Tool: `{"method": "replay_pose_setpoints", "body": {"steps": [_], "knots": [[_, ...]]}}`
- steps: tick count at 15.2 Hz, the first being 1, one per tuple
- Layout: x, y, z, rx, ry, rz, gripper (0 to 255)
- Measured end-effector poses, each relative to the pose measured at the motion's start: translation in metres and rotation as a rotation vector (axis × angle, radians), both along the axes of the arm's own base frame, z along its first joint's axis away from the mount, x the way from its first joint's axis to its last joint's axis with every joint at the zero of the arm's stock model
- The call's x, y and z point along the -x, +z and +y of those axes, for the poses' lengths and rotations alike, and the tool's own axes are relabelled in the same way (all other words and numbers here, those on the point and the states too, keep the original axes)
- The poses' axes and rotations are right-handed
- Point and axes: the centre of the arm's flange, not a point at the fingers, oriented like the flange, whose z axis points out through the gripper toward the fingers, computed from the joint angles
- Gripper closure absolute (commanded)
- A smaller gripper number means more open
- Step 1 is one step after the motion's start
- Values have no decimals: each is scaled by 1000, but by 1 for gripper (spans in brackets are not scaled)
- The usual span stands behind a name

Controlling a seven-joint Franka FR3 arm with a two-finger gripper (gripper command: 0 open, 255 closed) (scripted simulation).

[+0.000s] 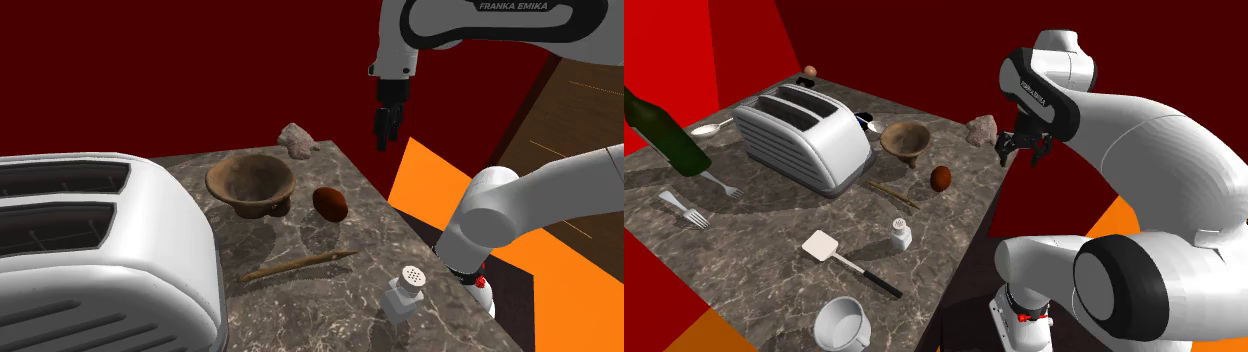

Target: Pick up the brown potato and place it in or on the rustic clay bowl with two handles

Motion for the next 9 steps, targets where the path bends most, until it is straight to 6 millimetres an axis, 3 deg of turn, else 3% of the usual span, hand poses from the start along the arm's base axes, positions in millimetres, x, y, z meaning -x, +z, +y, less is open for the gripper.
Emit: {"method": "replay_pose_setpoints", "body": {"steps": [3, 9], "knots": [[-3, -2, 14, -8, -7, 5, 0], [-13, -18, 81, -47, -46, 28, 0]]}}
